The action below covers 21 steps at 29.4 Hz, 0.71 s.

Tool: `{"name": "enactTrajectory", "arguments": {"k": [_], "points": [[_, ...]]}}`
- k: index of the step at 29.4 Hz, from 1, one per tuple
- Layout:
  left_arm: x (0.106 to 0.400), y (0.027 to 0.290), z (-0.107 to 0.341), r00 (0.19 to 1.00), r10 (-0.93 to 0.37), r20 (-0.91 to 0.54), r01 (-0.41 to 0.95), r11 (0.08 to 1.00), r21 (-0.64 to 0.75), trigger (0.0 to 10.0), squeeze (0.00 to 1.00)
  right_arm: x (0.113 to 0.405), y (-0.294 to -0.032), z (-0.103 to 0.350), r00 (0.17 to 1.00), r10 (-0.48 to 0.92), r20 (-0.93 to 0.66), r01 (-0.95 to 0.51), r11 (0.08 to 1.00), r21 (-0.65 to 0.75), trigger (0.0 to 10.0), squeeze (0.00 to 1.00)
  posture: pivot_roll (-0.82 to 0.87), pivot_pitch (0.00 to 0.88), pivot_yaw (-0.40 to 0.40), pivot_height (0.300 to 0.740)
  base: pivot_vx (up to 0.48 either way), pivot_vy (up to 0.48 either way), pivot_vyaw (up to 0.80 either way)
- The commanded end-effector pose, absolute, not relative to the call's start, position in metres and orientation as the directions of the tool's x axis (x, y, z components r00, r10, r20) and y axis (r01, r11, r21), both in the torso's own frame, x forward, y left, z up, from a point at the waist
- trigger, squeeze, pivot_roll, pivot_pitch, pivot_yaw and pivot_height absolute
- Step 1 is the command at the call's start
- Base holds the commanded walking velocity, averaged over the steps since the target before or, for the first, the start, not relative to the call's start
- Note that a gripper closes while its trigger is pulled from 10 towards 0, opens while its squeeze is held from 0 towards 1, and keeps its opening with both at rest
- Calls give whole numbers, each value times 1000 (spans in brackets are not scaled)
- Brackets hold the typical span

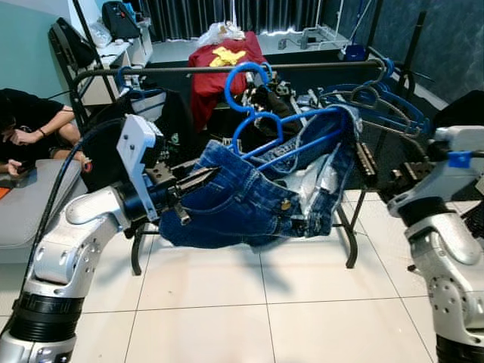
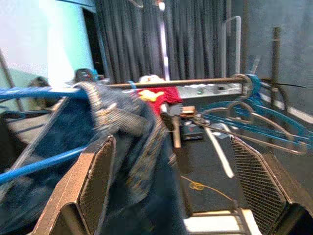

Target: Hang hanger

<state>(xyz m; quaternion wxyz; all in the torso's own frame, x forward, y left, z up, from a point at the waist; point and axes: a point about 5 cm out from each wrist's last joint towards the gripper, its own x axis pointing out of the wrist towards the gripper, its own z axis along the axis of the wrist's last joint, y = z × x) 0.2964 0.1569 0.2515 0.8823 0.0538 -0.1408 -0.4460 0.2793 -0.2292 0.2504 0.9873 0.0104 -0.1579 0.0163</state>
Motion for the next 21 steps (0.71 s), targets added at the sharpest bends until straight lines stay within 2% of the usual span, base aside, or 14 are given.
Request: {"name": "enactTrajectory", "arguments": {"k": [1, 9, 11, 12, 14, 15, 17, 18, 19, 21], "points": [[293, 162, 263, 542, -805, 240, 767, 591, 250, 10000, 0, 279, -234, 245, 959, 0, 283, -2, 1000, 9, 10000, 0, -162, 0, 54, 740, 0, 0, 0], [291, 158, 266, 522, -816, 248, 781, 574, 247, 10000, 0, 280, -236, 241, 967, -13, 256, 13, 1000, 1, 10000, 0, -164, 0, 54, 740, 0, 0, 0], [288, 151, 271, 490, -829, 271, 798, 551, 244, 10000, 0, 281, -233, 230, 982, 9, 189, -10, 1000, 7, 3961, 0, -159, 0, 51, 740, 0, 0, 0], [287, 149, 272, 481, -832, 276, 802, 545, 244, 10000, 0, 282, -231, 226, 986, 19, 168, -22, 1000, 15, 3686, 0, -159, 0, 51, 740, 0, 0, 0], [287, 149, 272, 481, -832, 276, 802, 545, 244, 10000, 0, 282, -231, 226, 986, 19, 168, -22, 1000, 15, 3686, 0, -159, 0, 51, 740, 0, 0, 0], [286, 147, 272, 475, -835, 278, 805, 540, 245, 10000, 0, 282, -229, 229, 981, 34, 193, -53, 994, 98, 6549, 0, -156, 0, 50, 740, 0, 0, 0], [286, 147, 272, 475, -835, 278, 805, 540, 245, 10000, 0, 282, -229, 229, 981, 34, 193, -53, 994, 98, 6549, 0, -156, 0, 50, 740, 0, 0, 0], [287, 147, 272, 475, -835, 278, 805, 540, 246, 10000, 0, 282, -228, 232, 975, 37, 218, -69, 988, 141, 6549, 0, -156, 0, 50, 740, 0, 0, 0], [289, 147, 272, 491, -824, 282, 794, 557, 246, 10000, 0, 278, -226, 243, 952, 53, 301, -132, 959, 250, 10000, 0, -157, 0, 51, 740, 0, 0, 0], [294, 148, 272, 517, -805, 291, 771, 586, 248, 10000, 0, 269, -224, 261, 895, 79, 439, -258, 894, 365, 10000, 0, -161, 0, 54, 740, 0, 0, 0]]}}
